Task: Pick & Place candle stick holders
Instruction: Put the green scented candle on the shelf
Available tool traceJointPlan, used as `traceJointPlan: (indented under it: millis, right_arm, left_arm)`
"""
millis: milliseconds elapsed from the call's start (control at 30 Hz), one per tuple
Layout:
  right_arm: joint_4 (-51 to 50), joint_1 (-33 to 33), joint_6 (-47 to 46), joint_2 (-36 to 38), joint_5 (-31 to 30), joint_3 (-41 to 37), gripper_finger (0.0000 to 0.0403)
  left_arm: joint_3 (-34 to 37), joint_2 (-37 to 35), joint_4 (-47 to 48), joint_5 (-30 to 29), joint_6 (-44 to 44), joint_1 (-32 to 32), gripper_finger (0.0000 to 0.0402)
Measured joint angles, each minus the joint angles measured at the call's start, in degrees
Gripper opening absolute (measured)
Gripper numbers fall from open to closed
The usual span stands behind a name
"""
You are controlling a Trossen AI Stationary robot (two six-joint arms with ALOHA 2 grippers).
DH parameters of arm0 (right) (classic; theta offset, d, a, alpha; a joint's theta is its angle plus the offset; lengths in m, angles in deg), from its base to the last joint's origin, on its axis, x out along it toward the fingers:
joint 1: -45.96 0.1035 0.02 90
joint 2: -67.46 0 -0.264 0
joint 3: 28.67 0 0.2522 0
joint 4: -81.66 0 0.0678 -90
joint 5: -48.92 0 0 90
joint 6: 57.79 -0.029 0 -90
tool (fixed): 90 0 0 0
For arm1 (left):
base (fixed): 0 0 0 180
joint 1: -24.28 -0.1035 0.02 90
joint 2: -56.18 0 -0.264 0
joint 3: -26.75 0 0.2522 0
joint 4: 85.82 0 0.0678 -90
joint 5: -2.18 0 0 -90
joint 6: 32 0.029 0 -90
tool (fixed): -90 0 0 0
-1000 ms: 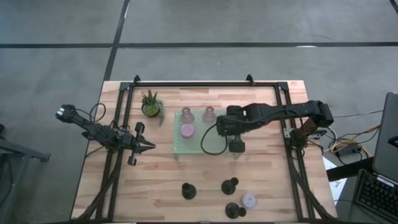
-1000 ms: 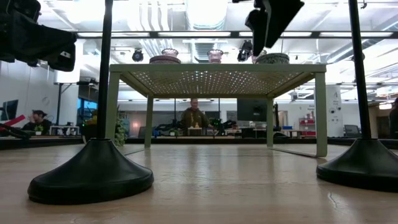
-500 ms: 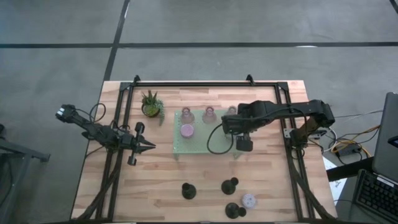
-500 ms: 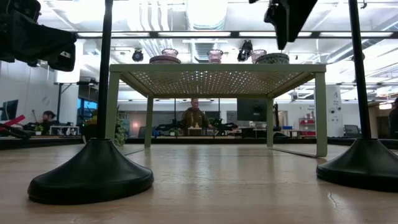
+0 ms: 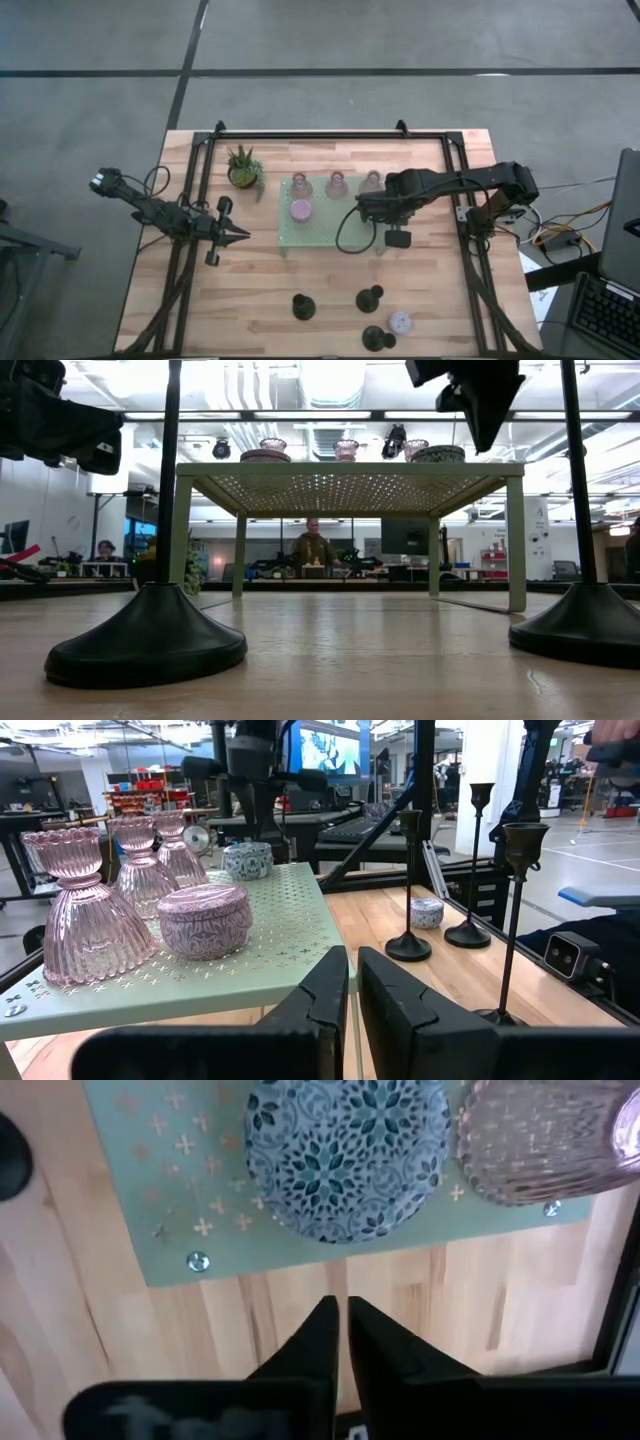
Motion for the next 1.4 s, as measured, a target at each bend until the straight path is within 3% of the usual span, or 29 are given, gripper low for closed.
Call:
traceJointPlan:
  millis: [333,1167,1400]
  right_arm:
    - [5.12,0.27,0.81,-0.13,2.79,-1.34,0.0008]
    - [13.30,0.37,4.33,-0.13,2.30,-3.96,0.0008]
    - [11.37,-0.15,4.68,-0.31,0.99,-4.63,0.0008]
  left_arm:
    - [0.02,0.00,0.00,-0.01,-0.01,0.01,0.0032]
    - [0.00,0.00,0.00,-0.01,-0.02,0.00,0.0032]
    - [0.01,0.00,0.00,-0.02,-0.01,0.01,0.0032]
